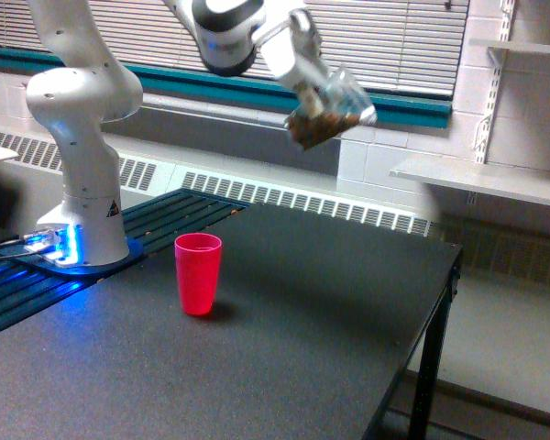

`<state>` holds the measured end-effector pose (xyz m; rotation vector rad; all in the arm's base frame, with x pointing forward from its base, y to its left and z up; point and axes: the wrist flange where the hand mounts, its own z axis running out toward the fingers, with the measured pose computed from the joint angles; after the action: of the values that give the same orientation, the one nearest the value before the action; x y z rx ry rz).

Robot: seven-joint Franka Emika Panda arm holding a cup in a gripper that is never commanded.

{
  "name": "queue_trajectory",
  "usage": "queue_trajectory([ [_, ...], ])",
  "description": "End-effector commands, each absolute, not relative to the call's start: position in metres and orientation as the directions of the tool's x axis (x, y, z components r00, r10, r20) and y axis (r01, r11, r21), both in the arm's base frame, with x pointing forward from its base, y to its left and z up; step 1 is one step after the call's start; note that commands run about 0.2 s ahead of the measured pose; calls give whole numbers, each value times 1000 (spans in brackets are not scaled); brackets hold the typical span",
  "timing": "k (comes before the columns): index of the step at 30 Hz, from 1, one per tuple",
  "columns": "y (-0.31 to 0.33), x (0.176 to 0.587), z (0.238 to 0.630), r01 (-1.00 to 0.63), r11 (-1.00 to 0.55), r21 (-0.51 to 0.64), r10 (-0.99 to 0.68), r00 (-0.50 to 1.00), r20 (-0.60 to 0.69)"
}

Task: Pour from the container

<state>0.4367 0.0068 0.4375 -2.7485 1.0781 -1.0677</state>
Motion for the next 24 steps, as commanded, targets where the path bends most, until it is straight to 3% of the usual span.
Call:
queue_trajectory([
  [1, 11, 418, 411, -642, -732, -228, -643, 540, 544],
  [24, 15, 404, 416, -649, -739, -182, -642, 596, 483],
])
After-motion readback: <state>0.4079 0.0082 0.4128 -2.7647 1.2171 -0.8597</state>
